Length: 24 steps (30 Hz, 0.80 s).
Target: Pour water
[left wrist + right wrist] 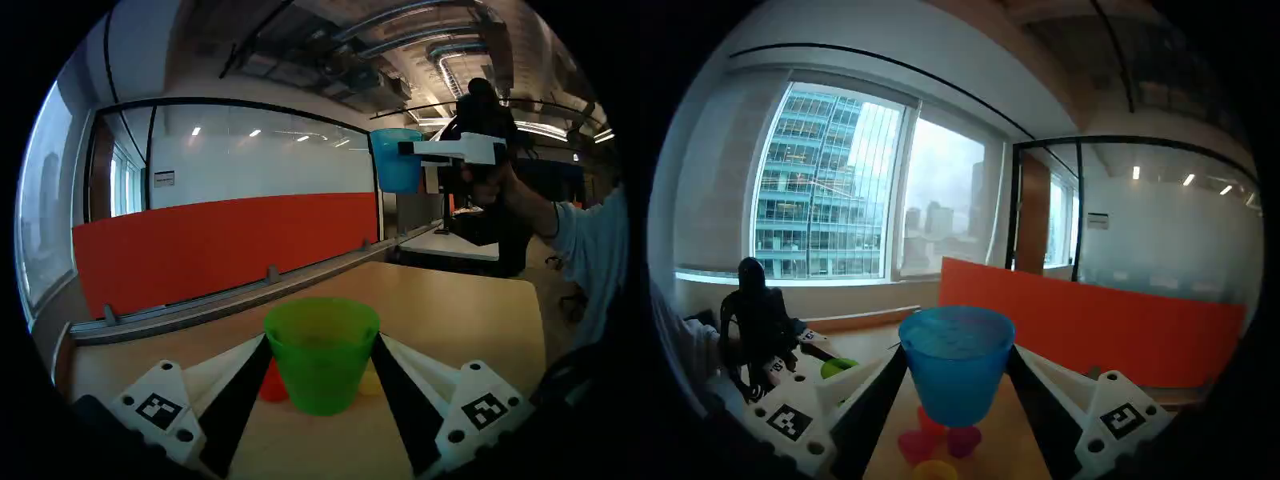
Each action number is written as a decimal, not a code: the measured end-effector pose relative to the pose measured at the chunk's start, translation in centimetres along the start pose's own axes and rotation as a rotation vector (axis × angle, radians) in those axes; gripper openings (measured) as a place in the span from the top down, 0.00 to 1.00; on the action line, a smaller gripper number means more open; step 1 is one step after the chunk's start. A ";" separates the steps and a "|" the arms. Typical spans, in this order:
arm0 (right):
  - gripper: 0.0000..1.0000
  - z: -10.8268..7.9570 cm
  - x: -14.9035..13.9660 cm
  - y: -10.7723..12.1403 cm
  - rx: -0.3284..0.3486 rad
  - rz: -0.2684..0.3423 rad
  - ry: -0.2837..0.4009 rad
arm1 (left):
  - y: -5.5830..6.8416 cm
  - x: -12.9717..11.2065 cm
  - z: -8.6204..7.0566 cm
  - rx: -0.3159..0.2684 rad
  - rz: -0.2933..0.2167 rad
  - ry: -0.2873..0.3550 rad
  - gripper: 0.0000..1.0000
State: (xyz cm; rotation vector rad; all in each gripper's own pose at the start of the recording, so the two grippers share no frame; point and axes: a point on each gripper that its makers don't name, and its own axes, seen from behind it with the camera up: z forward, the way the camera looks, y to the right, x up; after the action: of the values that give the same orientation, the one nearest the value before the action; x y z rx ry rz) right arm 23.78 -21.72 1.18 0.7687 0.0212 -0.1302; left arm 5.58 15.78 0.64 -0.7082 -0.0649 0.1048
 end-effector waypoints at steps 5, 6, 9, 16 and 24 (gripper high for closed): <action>0.11 -0.6 -0.5 0.3 -0.004 0.006 0.002 | 0.2 -0.2 0.2 -0.005 0.000 -0.006 0.15; 0.11 -0.7 -0.7 0.4 -0.004 0.006 -0.001 | 0.2 -0.3 0.2 -0.006 0.000 -0.010 0.15; 0.11 -1.0 -1.6 0.6 -0.005 0.004 -0.016 | 0.2 -0.7 0.2 -0.006 0.002 -0.022 0.15; 0.10 -1.5 -4.3 0.7 0.002 -0.021 -0.063 | 0.2 -1.8 0.2 -0.007 0.001 -0.057 0.15; 0.10 -2.1 -7.3 -0.3 0.038 -0.016 -0.117 | 0.0 -3.0 0.1 -0.012 0.005 -0.096 0.15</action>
State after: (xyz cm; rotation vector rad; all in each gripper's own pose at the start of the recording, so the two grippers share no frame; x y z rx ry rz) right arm 16.57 -19.66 -0.06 0.7975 -0.0860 -0.1909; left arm 2.58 15.47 0.66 -0.7152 -0.1562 0.1430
